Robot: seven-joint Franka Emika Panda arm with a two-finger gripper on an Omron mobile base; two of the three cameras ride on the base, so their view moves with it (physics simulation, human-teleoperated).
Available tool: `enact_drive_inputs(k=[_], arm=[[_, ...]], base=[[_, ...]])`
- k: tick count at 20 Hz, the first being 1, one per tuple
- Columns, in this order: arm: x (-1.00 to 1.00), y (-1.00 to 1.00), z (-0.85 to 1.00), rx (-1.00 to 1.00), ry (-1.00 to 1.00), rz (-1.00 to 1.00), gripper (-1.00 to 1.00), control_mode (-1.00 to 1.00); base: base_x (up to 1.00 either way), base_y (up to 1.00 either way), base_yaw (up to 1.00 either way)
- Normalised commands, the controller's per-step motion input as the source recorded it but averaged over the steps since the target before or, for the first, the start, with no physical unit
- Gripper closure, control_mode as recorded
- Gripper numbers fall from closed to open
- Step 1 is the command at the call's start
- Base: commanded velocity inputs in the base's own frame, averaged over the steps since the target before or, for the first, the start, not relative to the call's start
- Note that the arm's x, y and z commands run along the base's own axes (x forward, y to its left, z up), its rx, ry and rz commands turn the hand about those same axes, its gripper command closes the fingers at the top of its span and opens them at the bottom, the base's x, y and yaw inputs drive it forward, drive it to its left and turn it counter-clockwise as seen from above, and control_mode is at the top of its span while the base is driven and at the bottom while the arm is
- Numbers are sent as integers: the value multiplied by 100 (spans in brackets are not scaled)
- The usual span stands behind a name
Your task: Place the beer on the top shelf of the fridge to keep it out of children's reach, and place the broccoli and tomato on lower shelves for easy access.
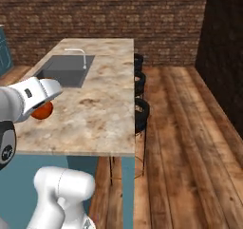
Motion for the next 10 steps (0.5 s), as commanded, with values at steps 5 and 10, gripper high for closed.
enact_drive_inputs(k=[5, 10], arm=[[0, 0, 0, 0, 0, 0, 100, 100], [0, 0, 0, 0, 0, 0, 100, 100]], base=[[-5, -100, -56], [0, -97, -70]])
